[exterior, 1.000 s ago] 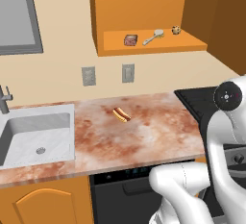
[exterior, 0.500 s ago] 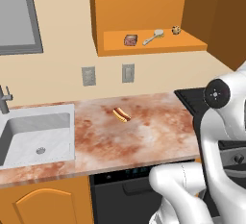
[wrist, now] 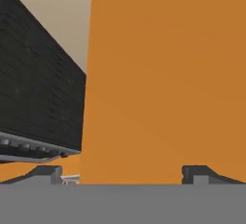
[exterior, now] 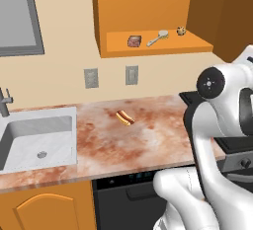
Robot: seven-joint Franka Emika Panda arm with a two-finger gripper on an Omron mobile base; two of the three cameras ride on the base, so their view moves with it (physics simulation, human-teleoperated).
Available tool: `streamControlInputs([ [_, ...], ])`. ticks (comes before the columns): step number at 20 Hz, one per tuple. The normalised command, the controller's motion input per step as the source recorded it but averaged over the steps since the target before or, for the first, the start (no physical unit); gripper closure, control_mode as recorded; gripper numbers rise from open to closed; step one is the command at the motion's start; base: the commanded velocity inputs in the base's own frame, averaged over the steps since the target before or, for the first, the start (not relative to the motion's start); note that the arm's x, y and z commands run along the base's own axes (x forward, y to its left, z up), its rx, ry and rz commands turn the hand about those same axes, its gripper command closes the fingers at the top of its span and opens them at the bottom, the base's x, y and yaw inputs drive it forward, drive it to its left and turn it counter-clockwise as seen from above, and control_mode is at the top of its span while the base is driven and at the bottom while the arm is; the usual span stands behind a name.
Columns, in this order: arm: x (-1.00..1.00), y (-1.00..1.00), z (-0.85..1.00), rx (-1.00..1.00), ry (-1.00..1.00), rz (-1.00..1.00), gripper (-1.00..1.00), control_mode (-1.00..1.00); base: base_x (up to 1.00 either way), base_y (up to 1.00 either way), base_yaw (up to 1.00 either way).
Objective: Pick the bar soap and dish brush from the cabinet and place them on the counter.
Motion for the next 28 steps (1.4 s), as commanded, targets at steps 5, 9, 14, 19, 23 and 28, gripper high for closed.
streamControlInputs([
  [5, -0.02, 0.24, -0.06, 0.18, 0.01, -0.05, -1.00, -1.00, 0.00, 0.00, 0.00],
  [9, 0.00, 0.23, 0.00, 0.15, 0.01, -0.04, -1.00, -1.00, 0.00, 0.00, 0.00],
  [14, 0.00, 0.20, -0.01, 0.19, 0.00, -0.01, -1.00, -1.00, 0.00, 0.00, 0.00],
  [19, -0.01, 0.10, -0.09, 0.25, -0.03, 0.00, -1.00, -1.00, 0.00, 0.00, 0.00],
  [23, -0.04, 0.07, -0.20, 0.23, -0.08, 0.00, -1.00, -1.00, 0.00, 0.00, 0.00],
  [28, 0.01, 0.16, -0.06, 0.15, -0.15, 0.00, -1.00, -1.00, 0.00, 0.00, 0.00],
])
